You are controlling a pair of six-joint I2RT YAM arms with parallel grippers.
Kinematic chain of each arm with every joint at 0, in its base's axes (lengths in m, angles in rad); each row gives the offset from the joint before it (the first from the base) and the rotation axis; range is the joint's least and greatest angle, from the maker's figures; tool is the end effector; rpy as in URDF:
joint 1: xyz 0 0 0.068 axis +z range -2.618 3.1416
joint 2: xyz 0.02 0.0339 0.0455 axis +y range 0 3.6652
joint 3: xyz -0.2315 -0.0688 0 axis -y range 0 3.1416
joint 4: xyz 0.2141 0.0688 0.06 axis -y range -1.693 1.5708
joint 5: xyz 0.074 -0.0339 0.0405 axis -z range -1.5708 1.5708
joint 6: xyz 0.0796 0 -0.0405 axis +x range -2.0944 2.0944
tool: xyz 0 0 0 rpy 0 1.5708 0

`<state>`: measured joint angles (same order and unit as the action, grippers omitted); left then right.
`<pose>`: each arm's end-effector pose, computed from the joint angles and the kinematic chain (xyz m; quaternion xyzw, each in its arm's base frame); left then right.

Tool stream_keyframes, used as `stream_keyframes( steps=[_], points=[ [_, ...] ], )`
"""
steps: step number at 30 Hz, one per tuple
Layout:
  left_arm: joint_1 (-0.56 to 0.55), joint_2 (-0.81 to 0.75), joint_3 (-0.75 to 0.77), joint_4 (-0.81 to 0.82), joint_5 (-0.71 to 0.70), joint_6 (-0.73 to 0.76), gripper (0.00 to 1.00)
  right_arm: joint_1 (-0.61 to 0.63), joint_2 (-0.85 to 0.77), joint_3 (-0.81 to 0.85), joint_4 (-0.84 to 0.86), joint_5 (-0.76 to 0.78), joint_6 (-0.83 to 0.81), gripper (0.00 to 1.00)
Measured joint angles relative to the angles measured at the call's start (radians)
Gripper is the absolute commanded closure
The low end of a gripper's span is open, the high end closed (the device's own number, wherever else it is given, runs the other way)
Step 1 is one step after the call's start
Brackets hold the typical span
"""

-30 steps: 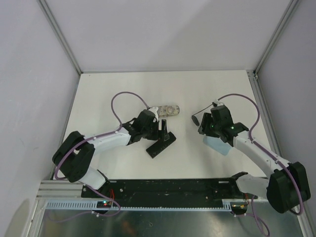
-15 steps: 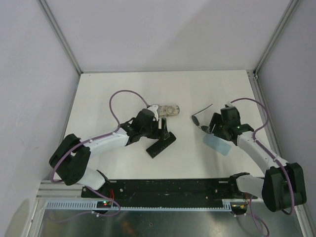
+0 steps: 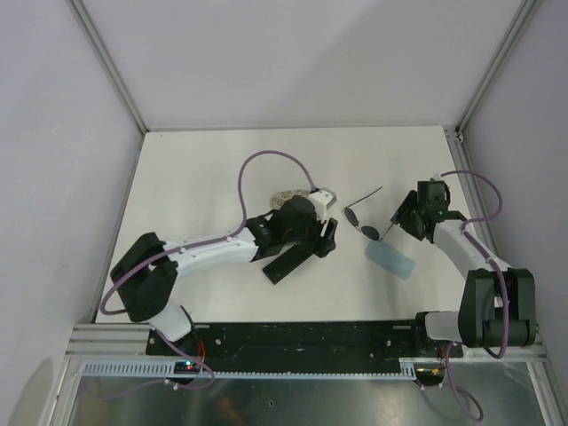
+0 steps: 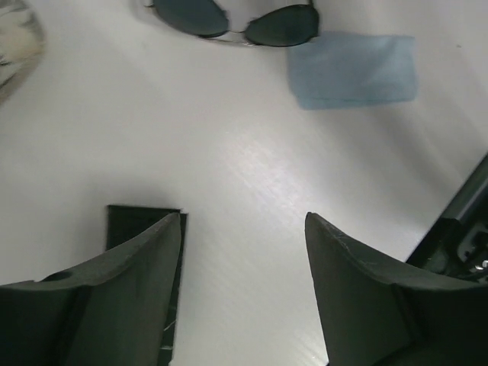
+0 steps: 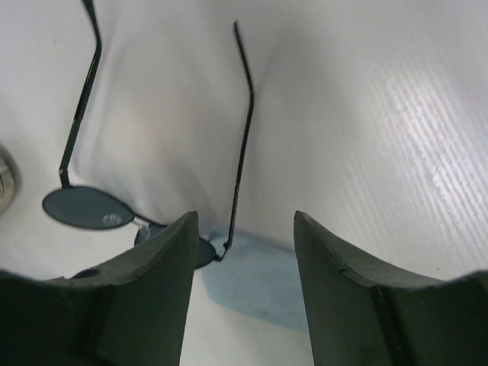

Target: Organize the sunglasses

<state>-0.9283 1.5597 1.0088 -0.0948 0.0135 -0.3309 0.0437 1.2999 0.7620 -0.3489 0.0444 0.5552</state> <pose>0.2112 -0.2840 0.1916 0.2662 0.8544 -0.2676 0.3571 0.2696 0.0083 0.1594 0.2455 0.9093 0.0789 0.3265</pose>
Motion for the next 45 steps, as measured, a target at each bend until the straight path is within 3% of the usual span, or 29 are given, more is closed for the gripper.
stream_keyframes(
  steps=[5,16,25,34,45],
  points=[
    [-0.041,0.089,0.069,0.012,0.026,0.017,0.35,-0.035,0.083,0.023,0.035,-0.016,0.026,0.47],
    [-0.017,0.237,0.042,0.022,0.061,-0.037,0.36,-0.032,0.238,0.026,0.087,-0.131,0.075,0.59],
    [0.127,0.209,-0.039,0.046,0.071,-0.065,0.35,0.012,0.262,0.027,0.100,-0.141,0.080,0.98],
    [0.171,0.086,-0.056,0.043,0.101,-0.066,0.30,0.106,0.183,0.028,0.064,-0.138,0.048,1.00],
    [0.169,0.068,-0.047,0.074,0.194,-0.171,0.42,0.255,-0.037,0.025,-0.005,-0.117,0.055,1.00]
  ],
)
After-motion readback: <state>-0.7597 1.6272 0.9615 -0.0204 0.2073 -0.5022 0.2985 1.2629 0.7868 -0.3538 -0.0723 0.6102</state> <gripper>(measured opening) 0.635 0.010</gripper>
